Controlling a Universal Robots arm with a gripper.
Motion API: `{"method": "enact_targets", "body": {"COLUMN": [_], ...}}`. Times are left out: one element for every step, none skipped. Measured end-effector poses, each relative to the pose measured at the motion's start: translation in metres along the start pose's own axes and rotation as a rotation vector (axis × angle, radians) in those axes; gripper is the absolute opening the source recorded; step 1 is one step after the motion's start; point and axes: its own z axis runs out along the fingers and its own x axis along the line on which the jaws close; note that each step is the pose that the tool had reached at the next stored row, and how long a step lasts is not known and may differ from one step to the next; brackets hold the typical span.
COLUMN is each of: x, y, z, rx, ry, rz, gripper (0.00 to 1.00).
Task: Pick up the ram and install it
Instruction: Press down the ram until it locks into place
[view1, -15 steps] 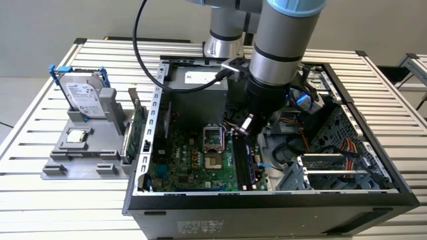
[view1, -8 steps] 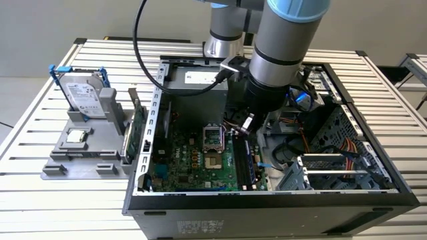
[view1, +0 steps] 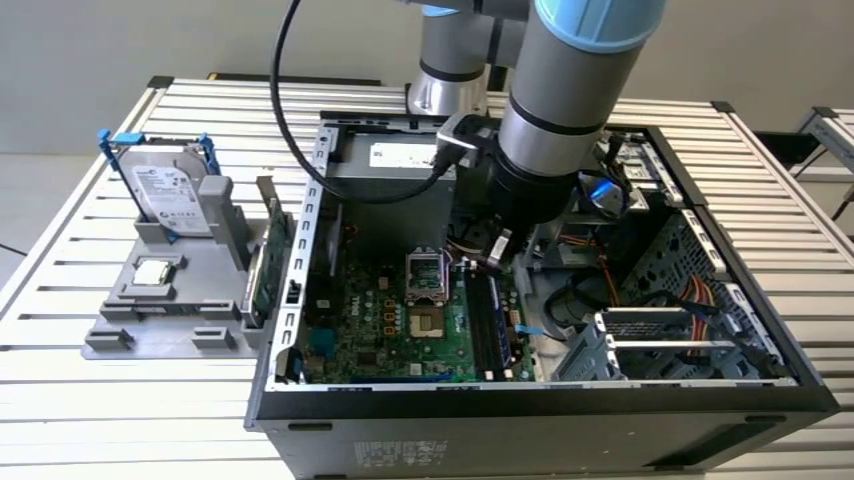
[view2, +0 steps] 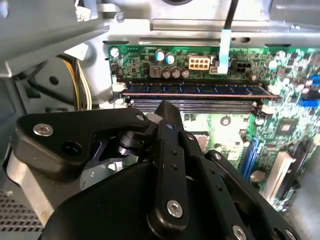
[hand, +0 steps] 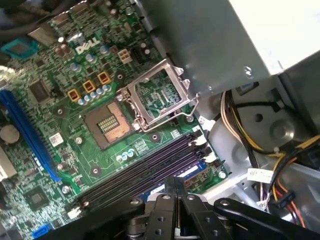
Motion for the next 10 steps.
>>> {"method": "enact_targets", "body": {"x": [0.0, 0.0, 0.0, 0.0, 0.0, 0.0, 0.0, 0.0, 0.0, 0.0], "y": [0.0, 0.0, 0.0, 0.0, -0.0001, -0.0001, -0.0001, -0.0001, -0.0001, -0.0001], "z": [0.0003, 0.0006, 0.0009, 0.0012, 0.0015, 0.0018, 0.0021, 0.0024, 0.0027, 0.003], "rx": [-0.0004, -0.0007, -0.0011, -0.0015, -0.0018, -0.0022, -0.0026, -0.003, -0.0034, -0.0038], "ry": [0.0005, 0.0009, 0.0013, 0.0017, 0.0021, 0.0026, 0.0029, 0.0033, 0.0036, 0.004], "rz": [-0.018, -0.035, -0.054, -0.073, -0.092, -0.11, -0.127, -0.145, -0.164, -0.181], "gripper": [0.0, 0.0, 0.0, 0.0, 0.0, 0.0, 0.0, 0.0, 0.0, 0.0]}}
